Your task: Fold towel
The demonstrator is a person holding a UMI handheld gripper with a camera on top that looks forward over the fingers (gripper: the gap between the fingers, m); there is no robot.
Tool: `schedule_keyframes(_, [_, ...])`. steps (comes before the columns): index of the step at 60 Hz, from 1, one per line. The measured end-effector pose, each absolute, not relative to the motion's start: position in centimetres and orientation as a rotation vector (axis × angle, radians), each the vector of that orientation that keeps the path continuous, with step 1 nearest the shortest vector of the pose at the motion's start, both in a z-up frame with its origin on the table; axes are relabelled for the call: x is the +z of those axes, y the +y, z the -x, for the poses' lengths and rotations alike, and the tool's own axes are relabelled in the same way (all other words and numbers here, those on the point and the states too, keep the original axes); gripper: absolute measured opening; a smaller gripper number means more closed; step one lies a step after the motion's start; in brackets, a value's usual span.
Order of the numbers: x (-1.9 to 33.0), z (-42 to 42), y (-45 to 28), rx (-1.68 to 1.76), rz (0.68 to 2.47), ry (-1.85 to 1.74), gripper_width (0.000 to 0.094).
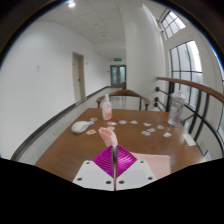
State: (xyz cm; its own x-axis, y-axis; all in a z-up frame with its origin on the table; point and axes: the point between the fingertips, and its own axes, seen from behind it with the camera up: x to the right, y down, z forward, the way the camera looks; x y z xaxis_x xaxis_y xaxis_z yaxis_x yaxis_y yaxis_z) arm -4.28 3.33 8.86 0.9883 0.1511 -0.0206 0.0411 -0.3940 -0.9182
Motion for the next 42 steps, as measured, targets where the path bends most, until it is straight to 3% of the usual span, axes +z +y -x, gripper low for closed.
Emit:
schedule_keyframes(6, [8.6,-2.7,2.5,0.029,1.978,-0.027,0.0015])
schedule_keyframes(13, [3.8,-8.8,1.5,-0.047,2.079,0.061,0.0025])
schedule_keyframes(19, [1.1,-11.0,1.3,-0.056,2.119,0.095,0.0026])
schedule_keyframes(27, [0.3,-12.3,1.4,-0.059,2.133,0.123,0.0057])
schedule_keyframes(29, [0.2,-12.4,1.4,-0.053,2.138,0.132,0.0105])
schedule_keyframes(30, [0.2,-12.4,1.4,-0.049,2.140,0.138,0.0207])
schedule_keyframes(32, [0.5,-12.8,1.3,-0.053,2.139,0.151,0.0279])
schedule_keyframes(40, [2.7,-13.7,0.5,-0.057,2.095,0.164,0.0875])
schedule_keyframes(42, [3.2,-13.8,0.0,-0.054,2.092,0.165,0.0847])
